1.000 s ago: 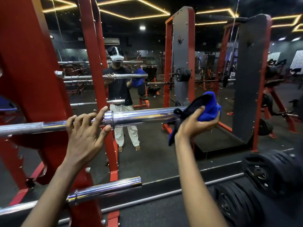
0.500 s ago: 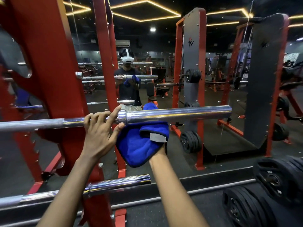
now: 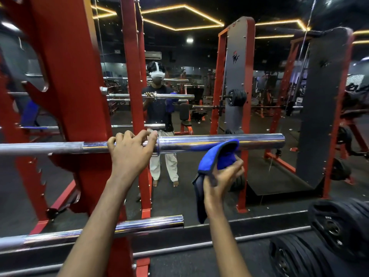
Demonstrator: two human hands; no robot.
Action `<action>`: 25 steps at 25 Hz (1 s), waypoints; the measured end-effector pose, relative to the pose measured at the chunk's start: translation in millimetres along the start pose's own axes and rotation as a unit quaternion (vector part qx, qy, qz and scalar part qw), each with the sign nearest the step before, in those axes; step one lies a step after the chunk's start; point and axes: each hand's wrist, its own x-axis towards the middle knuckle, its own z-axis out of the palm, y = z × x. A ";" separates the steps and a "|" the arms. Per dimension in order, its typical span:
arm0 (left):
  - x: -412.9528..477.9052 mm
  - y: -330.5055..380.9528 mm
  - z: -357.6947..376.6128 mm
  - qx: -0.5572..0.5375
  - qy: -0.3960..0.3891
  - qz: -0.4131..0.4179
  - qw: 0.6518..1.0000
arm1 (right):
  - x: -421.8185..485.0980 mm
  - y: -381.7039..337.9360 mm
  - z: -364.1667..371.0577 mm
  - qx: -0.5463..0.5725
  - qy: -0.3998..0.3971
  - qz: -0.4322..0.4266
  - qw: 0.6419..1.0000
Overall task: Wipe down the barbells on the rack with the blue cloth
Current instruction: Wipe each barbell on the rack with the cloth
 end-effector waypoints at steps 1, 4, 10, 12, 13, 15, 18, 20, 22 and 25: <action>-0.7 -1.5 -0.6 0.000 -0.003 0.008 1.000 | 5.7 5.7 1.4 -0.074 0.049 -0.080 0.993; -4.1 -11.8 0.9 -0.018 0.016 0.056 0.998 | 35.0 3.9 0.9 -0.205 0.076 -0.239 0.946; -9.5 -43.4 8.7 -0.051 0.028 0.190 0.980 | 28.1 -38.2 44.4 -0.321 -0.105 -0.326 0.883; -10.8 -42.6 10.3 -0.047 0.046 0.193 0.979 | 13.8 -37.6 56.8 -0.334 -0.155 -0.386 0.846; -11.7 -42.0 10.1 -0.046 0.057 0.192 0.979 | 18.9 -34.1 53.7 -0.315 -0.163 -0.420 0.835; -12.6 -40.9 11.2 -0.045 0.064 0.182 0.980 | 53.4 -24.3 34.8 -0.274 -0.130 -0.432 0.849; -14.1 -37.8 12.7 -0.029 0.062 0.173 0.983 | 94.0 -22.5 11.5 -0.277 -0.012 -0.317 0.907; -17.7 -35.6 11.8 -0.012 0.059 0.192 0.980 | 77.3 -24.6 25.7 -0.307 0.011 -0.292 0.906; -18.5 -34.7 9.9 0.010 0.051 0.210 0.976 | 38.7 -25.5 47.9 -0.312 -0.039 -0.334 0.889; -17.4 -30.4 8.7 0.055 0.067 0.201 0.976 | 10.2 -13.0 50.8 -0.290 -0.121 -0.443 0.839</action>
